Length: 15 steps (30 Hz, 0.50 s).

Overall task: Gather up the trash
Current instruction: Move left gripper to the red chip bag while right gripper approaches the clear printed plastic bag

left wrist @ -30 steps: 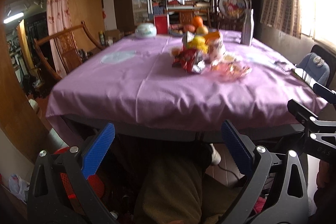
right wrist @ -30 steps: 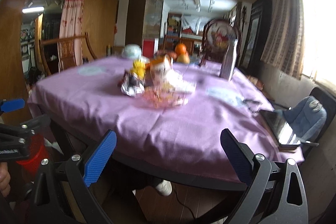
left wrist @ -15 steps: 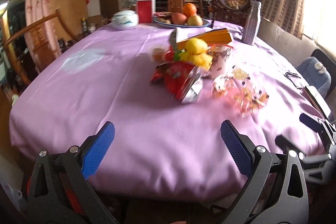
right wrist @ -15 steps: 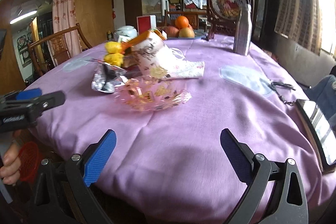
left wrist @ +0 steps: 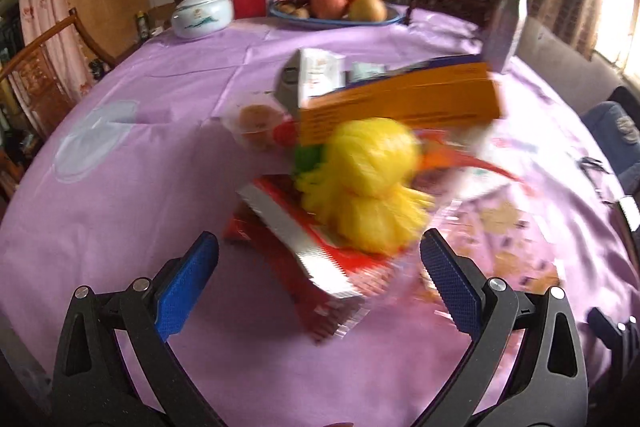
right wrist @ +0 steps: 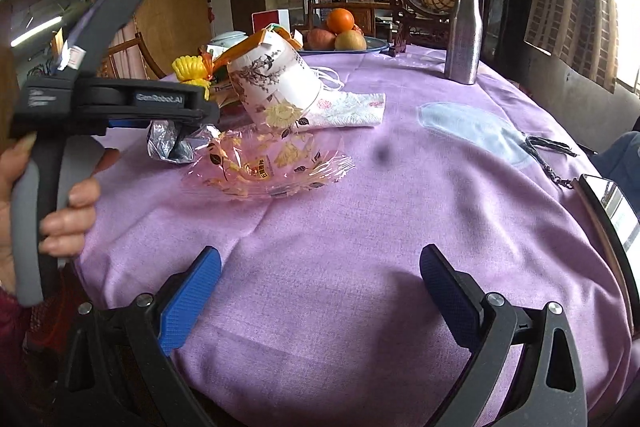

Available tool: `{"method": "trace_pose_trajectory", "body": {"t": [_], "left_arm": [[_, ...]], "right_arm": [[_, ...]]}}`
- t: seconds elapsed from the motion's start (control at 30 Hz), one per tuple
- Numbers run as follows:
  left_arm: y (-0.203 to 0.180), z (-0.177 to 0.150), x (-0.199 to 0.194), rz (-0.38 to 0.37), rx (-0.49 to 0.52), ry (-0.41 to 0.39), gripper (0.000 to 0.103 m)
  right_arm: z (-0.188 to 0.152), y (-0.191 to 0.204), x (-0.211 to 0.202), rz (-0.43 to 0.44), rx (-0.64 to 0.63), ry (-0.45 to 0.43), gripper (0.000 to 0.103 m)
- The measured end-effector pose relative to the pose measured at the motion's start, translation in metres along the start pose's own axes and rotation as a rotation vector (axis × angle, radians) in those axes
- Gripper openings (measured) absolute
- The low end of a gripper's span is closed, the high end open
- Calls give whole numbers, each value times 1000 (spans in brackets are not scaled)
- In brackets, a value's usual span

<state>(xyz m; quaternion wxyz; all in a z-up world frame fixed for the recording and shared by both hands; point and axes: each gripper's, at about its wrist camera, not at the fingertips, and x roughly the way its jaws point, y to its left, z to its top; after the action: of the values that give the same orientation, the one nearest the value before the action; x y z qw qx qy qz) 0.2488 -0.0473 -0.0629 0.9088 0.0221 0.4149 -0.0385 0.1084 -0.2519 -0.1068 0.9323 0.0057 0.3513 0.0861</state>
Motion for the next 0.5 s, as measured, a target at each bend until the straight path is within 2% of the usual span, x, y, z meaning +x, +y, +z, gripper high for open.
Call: {"method": "trace_pose_trajectory", "body": {"t": [0.17, 0.33, 0.4, 0.5], "left_arm": [[60, -12, 1, 104, -47, 53, 97], [112, -39, -22, 139, -78, 46, 97], [118, -47, -35, 140, -64, 21, 97], [112, -50, -51, 80, -37, -41, 97]], "right_arm": [[-2, -2, -1, 9, -9, -12, 98], [-7, -2, -2, 5, -13, -57, 98], [-9, -1, -3, 1, -13, -75, 98], [-9, -1, -3, -4, -11, -87, 99]]}}
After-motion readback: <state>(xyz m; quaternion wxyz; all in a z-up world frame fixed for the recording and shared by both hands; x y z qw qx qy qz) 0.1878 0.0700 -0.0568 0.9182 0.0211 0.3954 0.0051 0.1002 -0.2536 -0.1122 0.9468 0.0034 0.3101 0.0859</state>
